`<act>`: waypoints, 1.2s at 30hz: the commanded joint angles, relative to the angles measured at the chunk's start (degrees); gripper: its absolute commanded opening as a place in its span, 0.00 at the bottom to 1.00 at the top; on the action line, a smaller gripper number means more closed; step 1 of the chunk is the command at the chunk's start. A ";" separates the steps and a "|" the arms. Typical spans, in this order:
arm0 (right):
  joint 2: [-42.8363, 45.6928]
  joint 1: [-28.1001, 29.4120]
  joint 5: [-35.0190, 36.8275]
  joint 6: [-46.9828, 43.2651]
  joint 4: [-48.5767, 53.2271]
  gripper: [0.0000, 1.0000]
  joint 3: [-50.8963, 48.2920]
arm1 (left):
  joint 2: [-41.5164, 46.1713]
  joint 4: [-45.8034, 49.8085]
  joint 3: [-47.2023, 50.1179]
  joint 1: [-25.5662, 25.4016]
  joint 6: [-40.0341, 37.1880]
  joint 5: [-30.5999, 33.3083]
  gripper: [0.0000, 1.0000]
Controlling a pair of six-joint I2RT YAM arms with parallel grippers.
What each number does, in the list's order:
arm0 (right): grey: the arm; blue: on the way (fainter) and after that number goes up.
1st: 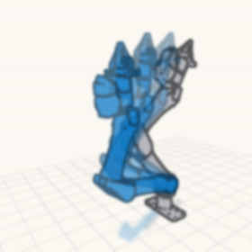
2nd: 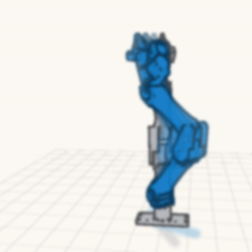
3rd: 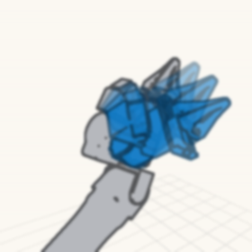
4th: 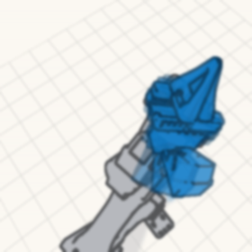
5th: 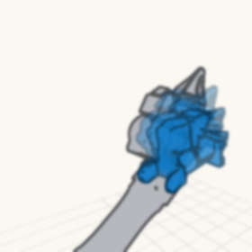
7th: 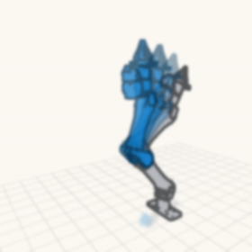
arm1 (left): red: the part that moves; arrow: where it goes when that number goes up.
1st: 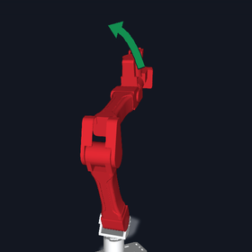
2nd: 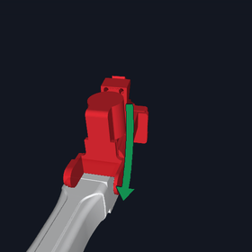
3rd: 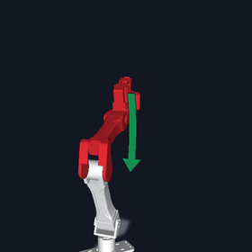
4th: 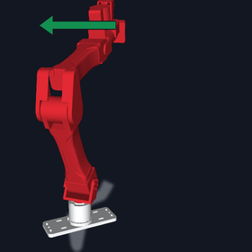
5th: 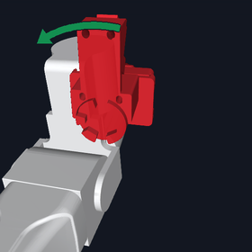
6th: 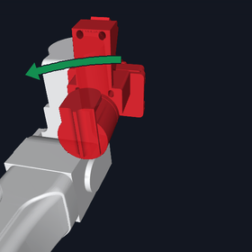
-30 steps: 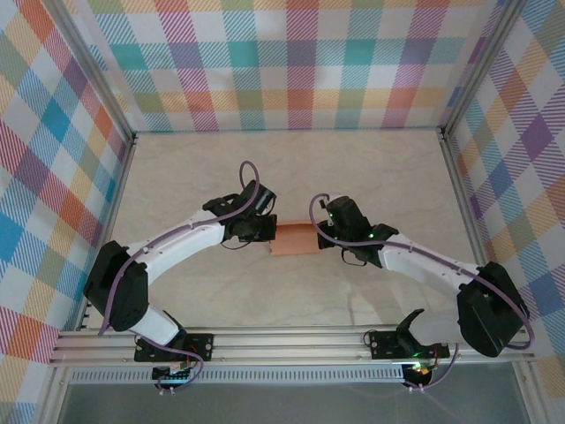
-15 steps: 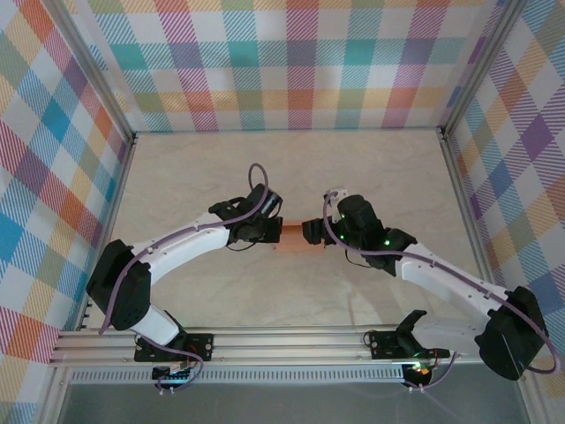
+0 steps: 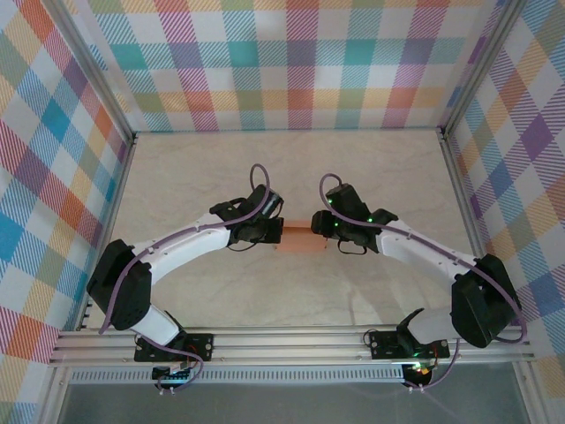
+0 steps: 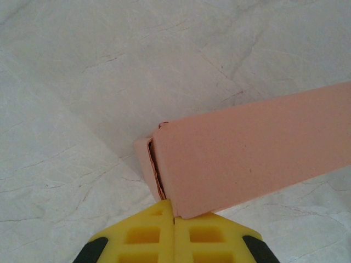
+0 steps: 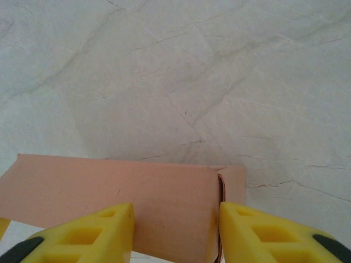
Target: Fold the paper box
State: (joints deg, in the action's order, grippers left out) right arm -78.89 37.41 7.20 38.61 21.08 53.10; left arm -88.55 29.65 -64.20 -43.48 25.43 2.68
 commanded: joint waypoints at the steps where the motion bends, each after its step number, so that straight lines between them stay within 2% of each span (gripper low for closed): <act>1: -1.39 0.03 -0.26 1.20 3.29 0.42 -0.22 | -1.13 1.82 2.06 -0.85 -0.57 -0.40 0.00; 3: -1.83 -0.01 -0.08 1.05 3.31 0.40 -0.52 | -0.42 1.88 1.96 -0.90 -0.51 -0.37 0.08; 7: -2.66 0.02 -0.04 0.51 3.10 0.39 -0.68 | 2.11 1.88 2.15 -0.90 -0.62 -0.11 0.38; 13: -2.91 0.03 0.44 0.11 2.74 0.40 -1.33 | 6.58 2.55 2.53 -0.87 -1.36 -0.47 0.59; 15: -2.86 -0.01 0.44 0.00 2.67 0.41 -1.42 | 8.45 1.25 2.85 -0.79 -0.82 -0.87 0.89; 16: -2.78 0.03 0.38 -0.17 2.60 0.41 -1.55 | 9.35 0.15 3.03 -0.72 -0.14 -1.40 1.00; 22: -1.41 0.03 0.31 -0.95 1.57 0.42 -2.12 | 8.22 -2.94 1.81 2.00 9.08 -4.04 1.00; 24: -1.00 0.06 0.44 -0.99 1.61 0.42 -2.12 | 6.36 -0.52 0.39 3.37 14.51 -3.23 0.84; 28: -0.98 0.09 0.38 -0.82 1.69 0.42 -1.96 | 3.71 -1.12 0.38 6.01 20.25 -7.93 0.62; 36: -1.07 0.12 0.25 -0.58 1.47 0.42 -1.76 | 0.26 -0.33 0.43 7.10 20.36 -11.67 0.33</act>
State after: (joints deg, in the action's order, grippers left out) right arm -79.68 37.43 7.49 38.35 19.64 52.84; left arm -87.42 28.27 -62.83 -36.80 44.47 -6.94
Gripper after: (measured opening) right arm 0.424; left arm 0.341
